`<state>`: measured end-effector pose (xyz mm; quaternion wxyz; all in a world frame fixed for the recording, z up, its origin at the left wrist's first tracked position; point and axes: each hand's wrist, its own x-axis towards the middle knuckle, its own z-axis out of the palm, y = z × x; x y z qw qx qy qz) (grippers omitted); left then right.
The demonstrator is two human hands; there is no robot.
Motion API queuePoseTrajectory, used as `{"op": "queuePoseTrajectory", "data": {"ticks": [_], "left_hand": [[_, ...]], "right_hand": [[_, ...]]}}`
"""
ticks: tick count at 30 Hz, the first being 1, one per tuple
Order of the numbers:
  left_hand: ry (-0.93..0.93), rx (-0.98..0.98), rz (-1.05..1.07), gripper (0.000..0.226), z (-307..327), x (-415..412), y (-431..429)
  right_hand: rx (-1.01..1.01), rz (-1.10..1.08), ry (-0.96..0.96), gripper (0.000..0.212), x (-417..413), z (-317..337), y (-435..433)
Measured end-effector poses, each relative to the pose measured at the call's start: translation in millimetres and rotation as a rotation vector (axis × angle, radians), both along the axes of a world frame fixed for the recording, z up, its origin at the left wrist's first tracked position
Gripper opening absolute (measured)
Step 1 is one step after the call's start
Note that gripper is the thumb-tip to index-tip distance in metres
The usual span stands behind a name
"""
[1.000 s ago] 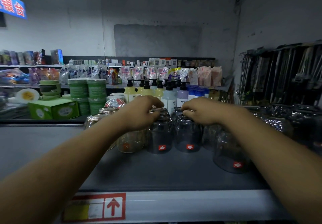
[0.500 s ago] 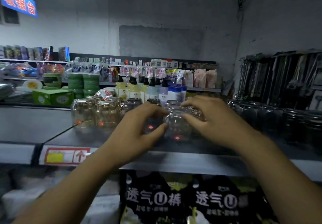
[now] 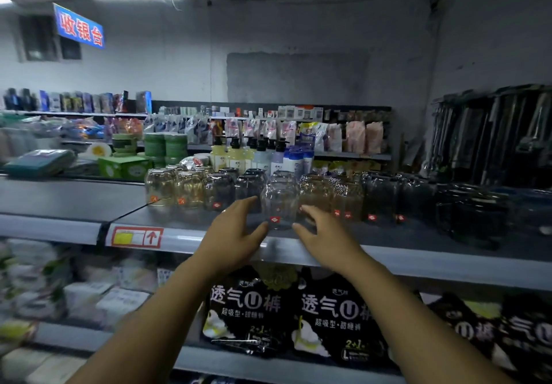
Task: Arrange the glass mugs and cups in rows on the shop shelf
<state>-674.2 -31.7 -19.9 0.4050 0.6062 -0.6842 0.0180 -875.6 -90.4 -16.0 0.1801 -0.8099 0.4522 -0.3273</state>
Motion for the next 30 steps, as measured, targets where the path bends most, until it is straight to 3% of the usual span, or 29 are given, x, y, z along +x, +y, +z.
{"op": "queuePoseTrajectory", "data": {"ticks": [3, 7, 10, 18, 25, 27, 30], "left_hand": [[0.023, 0.122, -0.031, 0.067, 2, 1, -15], [-0.056, 0.2, 0.036, 0.067, -11, 3, -35], [-0.138, 0.156, 0.108, 0.068, -23, 3, -45], [-0.148, 0.083, 0.098, 0.075, -37, 4, -54], [-0.162, 0.112, 0.059, 0.082, -33, 5, -50], [-0.127, 0.041, 0.039, 0.075, -29, 8, -42], [-0.041, -0.255, -0.073, 0.05, -38, 7, -2]], "right_hand": [[0.096, -0.045, -0.069, 0.065, 15, -3, -10], [0.089, -0.152, 0.026, 0.062, 23, -9, -17], [0.104, -0.199, 0.097, 0.062, 27, -11, -20], [0.068, -0.261, 0.195, 0.058, 34, -21, -15], [0.062, -0.272, 0.167, 0.058, 34, -15, -9], [0.045, -0.23, 0.082, 0.056, 29, -6, -1], [-0.082, -0.208, -0.036, 0.057, 6, -7, 29]]}}
